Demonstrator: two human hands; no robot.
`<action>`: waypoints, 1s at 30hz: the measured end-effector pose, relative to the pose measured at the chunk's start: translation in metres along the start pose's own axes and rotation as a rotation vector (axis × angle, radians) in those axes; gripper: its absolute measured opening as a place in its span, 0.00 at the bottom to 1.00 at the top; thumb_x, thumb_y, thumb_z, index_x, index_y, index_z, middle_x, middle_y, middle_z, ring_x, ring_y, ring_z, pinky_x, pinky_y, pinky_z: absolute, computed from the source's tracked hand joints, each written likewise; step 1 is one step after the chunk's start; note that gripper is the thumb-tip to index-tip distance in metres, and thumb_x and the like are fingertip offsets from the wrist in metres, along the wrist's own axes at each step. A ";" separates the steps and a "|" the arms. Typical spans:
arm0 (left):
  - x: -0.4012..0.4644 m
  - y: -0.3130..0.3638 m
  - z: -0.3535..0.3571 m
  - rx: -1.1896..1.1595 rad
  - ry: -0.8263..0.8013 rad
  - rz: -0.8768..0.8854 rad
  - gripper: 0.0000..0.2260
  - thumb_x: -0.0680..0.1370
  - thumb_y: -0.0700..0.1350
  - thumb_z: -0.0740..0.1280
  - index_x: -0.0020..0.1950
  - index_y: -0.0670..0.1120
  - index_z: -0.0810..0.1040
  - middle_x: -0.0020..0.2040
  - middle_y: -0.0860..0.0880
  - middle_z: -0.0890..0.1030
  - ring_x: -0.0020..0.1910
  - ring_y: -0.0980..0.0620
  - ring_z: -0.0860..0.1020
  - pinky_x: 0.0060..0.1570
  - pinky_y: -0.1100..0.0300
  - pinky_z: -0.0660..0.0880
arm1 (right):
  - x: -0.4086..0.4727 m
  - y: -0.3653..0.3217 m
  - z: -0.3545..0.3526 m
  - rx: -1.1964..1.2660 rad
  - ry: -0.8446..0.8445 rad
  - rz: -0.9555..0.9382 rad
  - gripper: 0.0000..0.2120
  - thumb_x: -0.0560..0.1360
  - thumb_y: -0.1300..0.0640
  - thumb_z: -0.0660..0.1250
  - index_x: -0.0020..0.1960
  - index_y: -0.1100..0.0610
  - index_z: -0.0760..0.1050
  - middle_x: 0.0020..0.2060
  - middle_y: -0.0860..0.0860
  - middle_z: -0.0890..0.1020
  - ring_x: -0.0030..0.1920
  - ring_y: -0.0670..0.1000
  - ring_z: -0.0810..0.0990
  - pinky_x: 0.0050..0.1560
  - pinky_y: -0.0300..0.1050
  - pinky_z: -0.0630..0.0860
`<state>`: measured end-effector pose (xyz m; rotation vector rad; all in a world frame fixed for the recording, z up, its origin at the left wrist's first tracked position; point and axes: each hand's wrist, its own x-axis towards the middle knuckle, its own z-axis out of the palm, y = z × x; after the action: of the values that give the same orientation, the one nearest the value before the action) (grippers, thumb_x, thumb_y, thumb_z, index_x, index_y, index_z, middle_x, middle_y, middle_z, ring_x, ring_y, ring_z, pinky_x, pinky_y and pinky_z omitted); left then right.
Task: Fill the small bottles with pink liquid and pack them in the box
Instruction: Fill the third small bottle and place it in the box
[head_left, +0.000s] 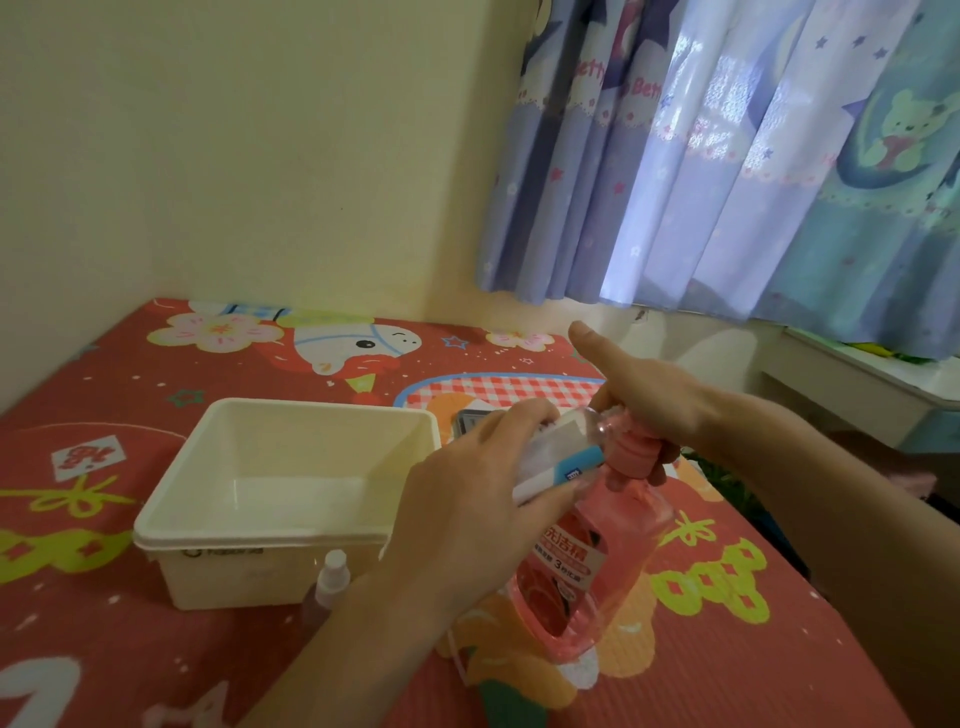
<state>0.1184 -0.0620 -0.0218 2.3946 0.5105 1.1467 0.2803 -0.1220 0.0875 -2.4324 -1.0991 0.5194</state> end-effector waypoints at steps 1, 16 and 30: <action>0.000 0.001 0.000 -0.003 -0.002 0.001 0.21 0.75 0.66 0.65 0.64 0.61 0.67 0.52 0.64 0.74 0.43 0.60 0.71 0.32 0.73 0.65 | -0.002 -0.001 -0.003 -0.006 -0.030 0.008 0.47 0.67 0.19 0.42 0.47 0.58 0.79 0.21 0.51 0.79 0.20 0.50 0.75 0.24 0.37 0.72; -0.001 0.002 0.000 -0.034 0.007 -0.020 0.21 0.75 0.65 0.67 0.63 0.63 0.66 0.50 0.65 0.72 0.42 0.61 0.72 0.34 0.74 0.64 | -0.007 -0.005 -0.007 -0.034 -0.045 -0.010 0.51 0.64 0.17 0.38 0.49 0.57 0.80 0.21 0.49 0.79 0.20 0.47 0.76 0.27 0.38 0.72; -0.001 0.003 -0.002 -0.044 -0.006 -0.037 0.22 0.74 0.66 0.68 0.64 0.62 0.68 0.51 0.64 0.74 0.43 0.60 0.74 0.34 0.73 0.64 | -0.009 -0.007 -0.006 -0.019 -0.065 -0.012 0.48 0.67 0.19 0.39 0.48 0.58 0.78 0.18 0.43 0.76 0.21 0.45 0.75 0.30 0.41 0.70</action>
<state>0.1170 -0.0649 -0.0196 2.3409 0.5198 1.1232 0.2732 -0.1260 0.0979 -2.4395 -1.1491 0.5907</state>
